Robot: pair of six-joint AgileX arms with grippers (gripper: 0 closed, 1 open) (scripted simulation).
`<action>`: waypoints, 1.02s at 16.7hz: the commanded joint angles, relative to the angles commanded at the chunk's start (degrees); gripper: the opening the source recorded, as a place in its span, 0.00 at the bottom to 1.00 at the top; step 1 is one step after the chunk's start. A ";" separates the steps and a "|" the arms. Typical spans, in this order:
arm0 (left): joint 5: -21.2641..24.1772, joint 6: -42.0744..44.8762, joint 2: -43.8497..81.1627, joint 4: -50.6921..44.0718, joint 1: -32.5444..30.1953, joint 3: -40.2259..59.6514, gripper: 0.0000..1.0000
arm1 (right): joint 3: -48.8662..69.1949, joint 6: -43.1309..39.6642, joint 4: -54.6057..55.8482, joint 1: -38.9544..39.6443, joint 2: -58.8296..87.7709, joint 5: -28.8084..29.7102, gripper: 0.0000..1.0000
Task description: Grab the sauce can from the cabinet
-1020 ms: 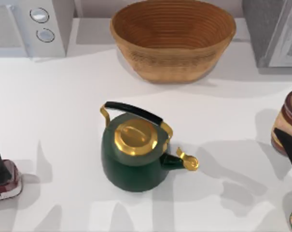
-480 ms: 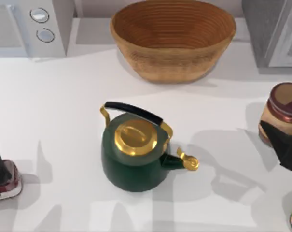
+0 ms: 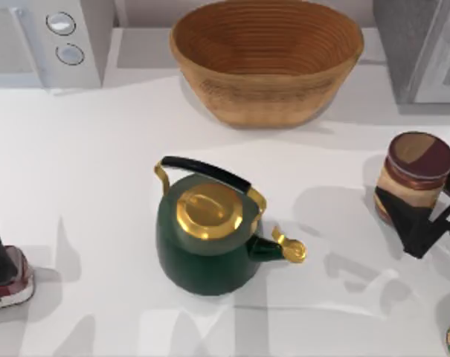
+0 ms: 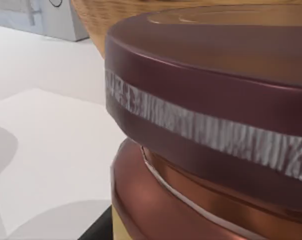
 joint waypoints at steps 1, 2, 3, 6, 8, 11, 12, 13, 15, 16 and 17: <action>0.00 0.00 0.00 0.00 0.00 0.00 1.00 | 0.00 0.00 0.00 0.00 0.00 0.00 0.08; 0.00 0.00 0.00 0.00 0.00 0.00 1.00 | 0.00 0.00 0.00 0.00 0.00 0.00 0.15; 0.00 0.00 0.00 0.00 0.00 0.00 1.00 | 0.00 0.00 0.00 0.00 0.00 0.00 0.23; 0.00 0.00 0.00 0.00 0.00 0.00 1.00 | 0.00 0.00 0.00 0.00 0.00 0.00 0.45; 0.00 0.00 0.00 0.00 0.00 0.00 1.00 | 0.00 0.00 0.00 0.00 0.00 0.00 0.60; 0.00 0.00 0.00 0.00 0.00 0.00 1.00 | 0.00 0.00 0.00 0.00 0.00 0.00 0.83; 0.00 0.00 0.00 0.00 0.00 0.00 1.00 | 0.00 0.00 0.00 0.00 0.00 0.00 0.90; 0.00 0.00 0.00 0.00 0.00 0.00 1.00 | 0.00 0.00 0.00 0.00 0.00 0.00 0.98; 0.00 0.00 0.00 0.00 0.00 0.00 1.00 | 0.00 0.00 0.00 0.00 0.00 0.00 1.00; 0.00 0.00 0.00 0.00 0.00 0.00 1.00 | 0.00 0.00 0.00 0.00 0.00 0.00 1.00; 0.00 0.00 0.00 0.00 0.00 0.00 1.00 | 0.00 0.00 0.00 0.00 0.00 0.00 1.00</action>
